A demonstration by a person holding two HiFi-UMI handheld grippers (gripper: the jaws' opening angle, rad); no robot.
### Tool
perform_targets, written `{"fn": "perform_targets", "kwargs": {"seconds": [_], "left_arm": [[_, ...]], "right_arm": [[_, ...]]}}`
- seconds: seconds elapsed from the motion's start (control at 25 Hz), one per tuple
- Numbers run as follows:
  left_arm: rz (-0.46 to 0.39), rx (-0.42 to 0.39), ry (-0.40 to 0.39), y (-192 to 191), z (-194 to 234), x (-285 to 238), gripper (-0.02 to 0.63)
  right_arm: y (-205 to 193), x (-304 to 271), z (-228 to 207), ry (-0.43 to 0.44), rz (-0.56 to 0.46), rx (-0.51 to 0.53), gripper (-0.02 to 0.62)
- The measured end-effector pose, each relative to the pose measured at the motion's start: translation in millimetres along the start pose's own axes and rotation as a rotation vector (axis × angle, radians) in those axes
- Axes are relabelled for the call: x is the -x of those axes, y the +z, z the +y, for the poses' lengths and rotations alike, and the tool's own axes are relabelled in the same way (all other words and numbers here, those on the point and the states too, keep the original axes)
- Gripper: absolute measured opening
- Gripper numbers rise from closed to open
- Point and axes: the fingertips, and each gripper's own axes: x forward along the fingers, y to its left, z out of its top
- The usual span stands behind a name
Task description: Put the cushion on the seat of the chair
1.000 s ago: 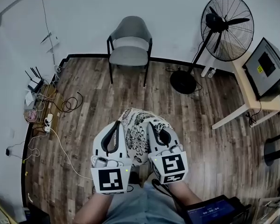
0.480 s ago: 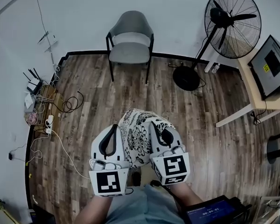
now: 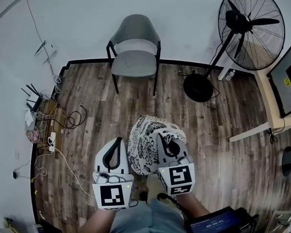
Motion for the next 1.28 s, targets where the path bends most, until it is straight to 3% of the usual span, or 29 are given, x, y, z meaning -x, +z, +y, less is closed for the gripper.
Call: {"fn": "perform_targets", "kwargs": {"seconds": [0.36, 0.72, 1.0, 1.28], "left_arm": [[-0.007, -0.05, -0.002, 34.3, 10.8, -95.4, 0.009], [-0.057, -0.036, 0.029, 59.8, 29.4, -142.1, 0.009], [-0.066, -0.043, 0.072, 49.5, 80.2, -171.9, 0.009], [-0.06, 0.045, 0.07, 35.6, 140.8, -234.3, 0.009]], "right_arm": [[38.8, -78.1, -53.1, 0.029, -0.028, -0.029, 0.014], [71.7, -124.0, -61.8, 0.091, -0.051, 0.002, 0.014], [79.0, -179.9, -57.3, 0.116, -0.028, 0.014, 0.014], [81.3, -264.0, -56.7, 0.095, 0.013, -0.004, 0.014]]}}
